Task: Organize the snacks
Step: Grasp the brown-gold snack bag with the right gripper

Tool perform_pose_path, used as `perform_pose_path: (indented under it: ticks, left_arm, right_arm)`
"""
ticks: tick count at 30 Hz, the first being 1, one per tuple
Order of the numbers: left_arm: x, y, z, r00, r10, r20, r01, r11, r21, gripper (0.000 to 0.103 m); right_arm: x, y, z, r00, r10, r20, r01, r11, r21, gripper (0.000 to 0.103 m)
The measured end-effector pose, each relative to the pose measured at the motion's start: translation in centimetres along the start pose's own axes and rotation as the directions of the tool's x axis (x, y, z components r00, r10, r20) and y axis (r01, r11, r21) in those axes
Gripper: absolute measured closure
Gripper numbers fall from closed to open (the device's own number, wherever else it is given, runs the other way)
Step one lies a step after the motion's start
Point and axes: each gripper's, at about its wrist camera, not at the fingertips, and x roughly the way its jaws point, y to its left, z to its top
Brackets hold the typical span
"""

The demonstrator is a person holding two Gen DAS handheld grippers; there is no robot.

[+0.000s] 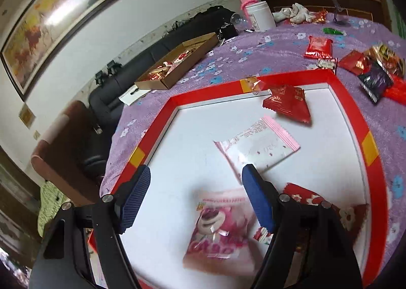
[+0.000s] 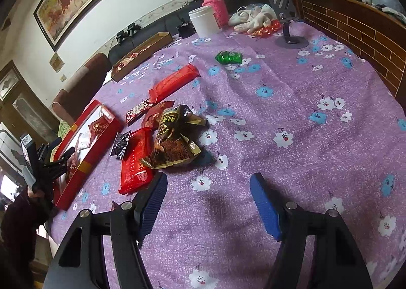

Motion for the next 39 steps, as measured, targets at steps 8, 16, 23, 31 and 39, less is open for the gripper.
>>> perform_pose_path:
  ticks: [8,16,23,31,39]
  left_arm:
    - [-4.0,2.8,-1.5,0.982,0.183,-0.055,-0.189,0.974,-0.128,0.029]
    - [-9.8,4.5,-5.3,0.954,0.258,-0.15,-0.293,0.909,-0.298,0.029]
    - [-11.6,0.0,-3.2,0.965,0.257,-0.05,-0.262,0.946,-0.19,0.029]
    - [-14.0,-6.9,2.7,0.977,-0.206,0.047,0.212,0.949,-0.236,0.027]
    - [-11.9,-16.8,6.7,0.873,-0.488,-0.018,0.486,0.865,0.122,0.027]
  right_arm:
    - [2.4,2.9,2.1,0.998,-0.047,-0.039,0.044,0.996,-0.074,0.033]
    - [5.9,4.1,4.6,0.993,-0.088,-0.076,0.083,0.994,-0.066,0.032]
    - [9.1,5.2,5.2,0.987,-0.129,-0.096,0.12,0.989,-0.09,0.037]
    - [6.4,2.8,4.1,0.994,-0.069,-0.087,0.062,0.994,-0.086,0.062]
    - [1.9,-2.5,0.5,0.991,-0.035,-0.132,0.028,0.998,-0.053,0.062]
